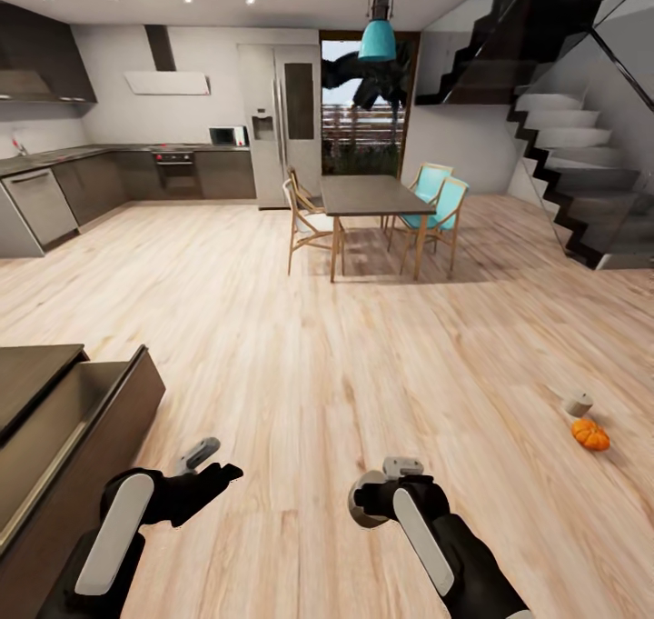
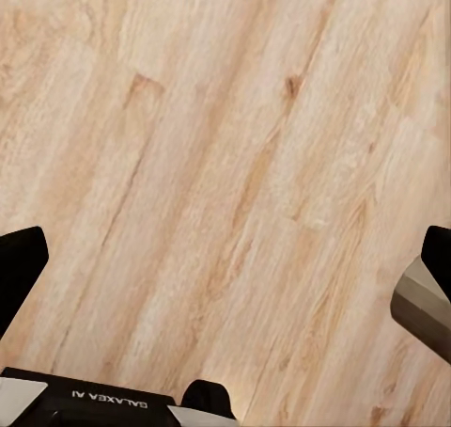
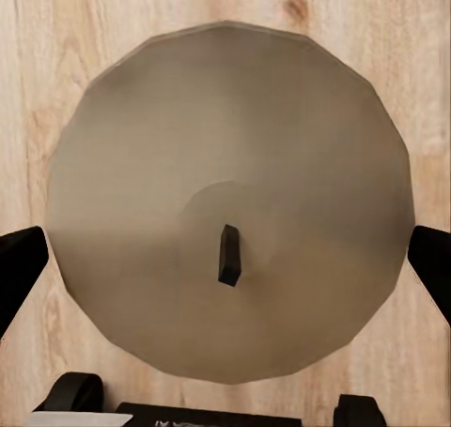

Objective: Place each of the two pumpkins and all three candles from the living room inside a cabinet in the living room (use any cabinet), then make sure every cabinet is closed, and position the cauldron so it is next to a table in the living room.

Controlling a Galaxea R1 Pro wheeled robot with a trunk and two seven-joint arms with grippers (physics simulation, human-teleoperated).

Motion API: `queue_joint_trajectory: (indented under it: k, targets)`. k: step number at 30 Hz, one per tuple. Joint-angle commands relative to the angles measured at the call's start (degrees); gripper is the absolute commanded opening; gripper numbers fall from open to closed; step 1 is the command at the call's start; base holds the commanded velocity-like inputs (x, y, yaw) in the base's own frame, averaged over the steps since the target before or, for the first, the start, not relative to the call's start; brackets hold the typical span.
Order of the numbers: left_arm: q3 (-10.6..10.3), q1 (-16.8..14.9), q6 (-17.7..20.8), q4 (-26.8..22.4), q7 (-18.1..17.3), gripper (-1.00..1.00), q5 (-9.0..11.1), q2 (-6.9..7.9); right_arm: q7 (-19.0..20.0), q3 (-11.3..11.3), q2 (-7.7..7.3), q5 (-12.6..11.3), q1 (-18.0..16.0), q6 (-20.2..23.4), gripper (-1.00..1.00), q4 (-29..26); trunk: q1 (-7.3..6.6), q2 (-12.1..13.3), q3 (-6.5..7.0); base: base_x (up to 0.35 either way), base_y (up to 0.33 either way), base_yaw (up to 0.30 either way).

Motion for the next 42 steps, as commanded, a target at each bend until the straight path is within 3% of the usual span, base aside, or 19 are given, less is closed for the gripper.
queue_joint_trajectory:
  k: [1, 42]
  targets:
    - [0.0, 0.0, 0.1, -0.1, 0.6, 1.0, 0.5, 0.01, -0.6, 0.1, -0.03, -0.7, -0.1, 0.0, -1.0, -0.1, 0.03, 0.0, -0.07, 0.345, 0.0, -0.073]
    - [0.0, 0.0, -0.7, 0.4, 0.6, 1.0, 0.2, 0.01, -0.3, 0.1, 0.02, -0.8, -0.1, 0.2, -1.0, -0.1, 0.03, 0.0, -0.08, 0.345, 0.056, -0.002]
